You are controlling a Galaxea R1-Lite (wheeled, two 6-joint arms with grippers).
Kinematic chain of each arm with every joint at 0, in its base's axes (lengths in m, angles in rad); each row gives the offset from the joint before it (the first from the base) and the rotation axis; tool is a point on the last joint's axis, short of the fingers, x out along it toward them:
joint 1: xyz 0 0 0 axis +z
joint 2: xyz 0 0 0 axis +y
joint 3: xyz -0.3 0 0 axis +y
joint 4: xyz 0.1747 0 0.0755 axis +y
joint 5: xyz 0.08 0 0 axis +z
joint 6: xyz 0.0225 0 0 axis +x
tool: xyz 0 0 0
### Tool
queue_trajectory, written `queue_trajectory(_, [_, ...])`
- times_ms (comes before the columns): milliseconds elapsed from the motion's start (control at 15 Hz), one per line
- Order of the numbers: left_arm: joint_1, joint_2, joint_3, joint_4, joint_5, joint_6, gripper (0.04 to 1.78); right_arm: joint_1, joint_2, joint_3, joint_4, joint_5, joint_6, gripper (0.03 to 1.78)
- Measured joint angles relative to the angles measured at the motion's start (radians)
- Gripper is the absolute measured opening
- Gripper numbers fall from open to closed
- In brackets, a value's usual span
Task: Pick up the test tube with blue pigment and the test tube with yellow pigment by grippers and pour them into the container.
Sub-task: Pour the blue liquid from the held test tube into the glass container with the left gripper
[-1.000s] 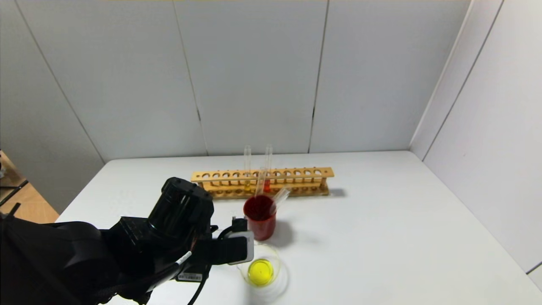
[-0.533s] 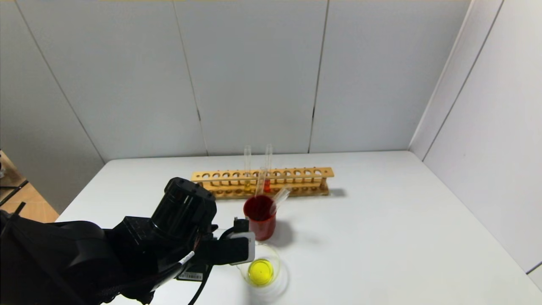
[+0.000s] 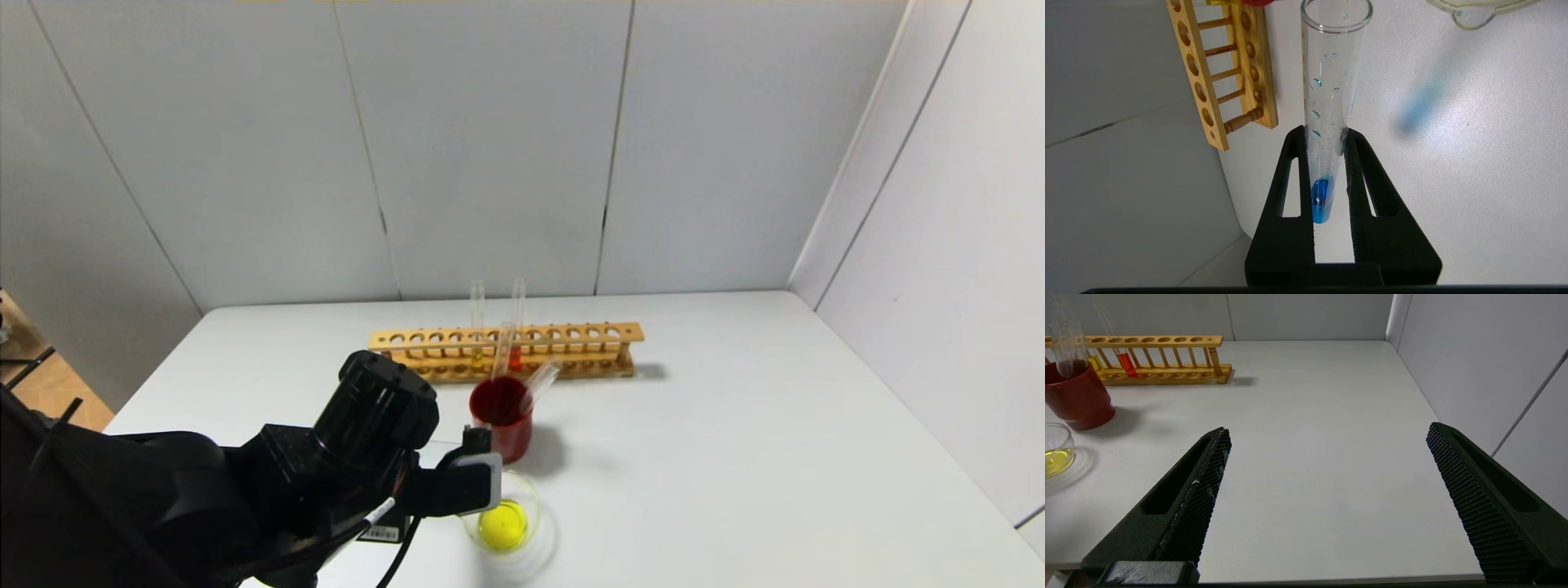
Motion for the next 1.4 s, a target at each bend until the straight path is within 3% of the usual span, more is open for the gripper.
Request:
queue_trajectory(333, [-0.046,0.021,-0.016,0.013,0.089,0.037,0.30,0.000,0.000,0.000,0.000,0.000,0.000,1.75])
queue_trajectory(1400, [-0.056,0.081,-0.029,0.018,0.101,0.083,0.30,0.000,0.000,0.000,0.000,0.000,0.000,1.75])
